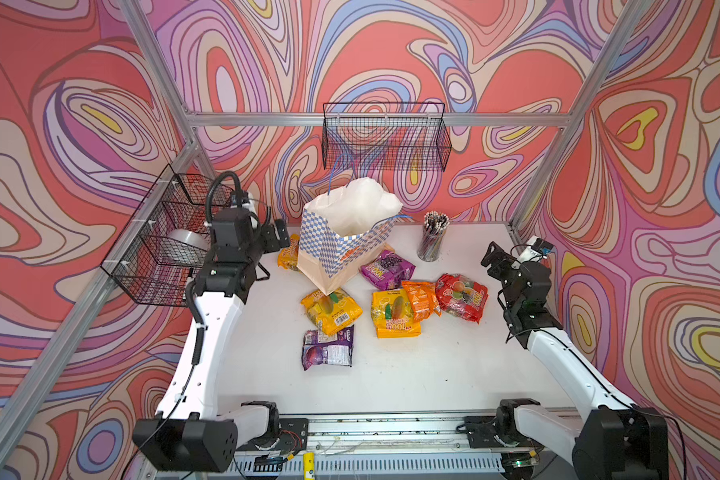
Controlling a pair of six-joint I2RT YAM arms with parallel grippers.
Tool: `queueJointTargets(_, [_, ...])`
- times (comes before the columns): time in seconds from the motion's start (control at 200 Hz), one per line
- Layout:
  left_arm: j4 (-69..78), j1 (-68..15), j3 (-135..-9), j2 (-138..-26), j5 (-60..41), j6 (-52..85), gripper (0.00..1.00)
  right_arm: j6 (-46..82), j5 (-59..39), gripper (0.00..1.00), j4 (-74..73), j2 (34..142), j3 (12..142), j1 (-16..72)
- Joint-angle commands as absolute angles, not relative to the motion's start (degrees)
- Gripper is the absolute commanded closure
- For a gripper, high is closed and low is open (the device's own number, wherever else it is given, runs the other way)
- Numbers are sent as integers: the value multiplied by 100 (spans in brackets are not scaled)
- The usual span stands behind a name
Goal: Place the snacks into the paper bag
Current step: 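Lift the paper bag by its handles with left gripper while right reaches out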
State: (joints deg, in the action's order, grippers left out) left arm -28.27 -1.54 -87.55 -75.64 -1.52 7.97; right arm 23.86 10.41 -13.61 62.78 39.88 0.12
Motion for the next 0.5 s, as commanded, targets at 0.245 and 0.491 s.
queueJointTargets(0.245, [-4744,-509,-12556,-10606,-1849,-980,2,2865,349,2,434,6153,4375,0])
queueJointTargets(0.491, [-5203,-718,-14411,-12050,-2006,-980,10,2832,101,2,916,5964,4359,0])
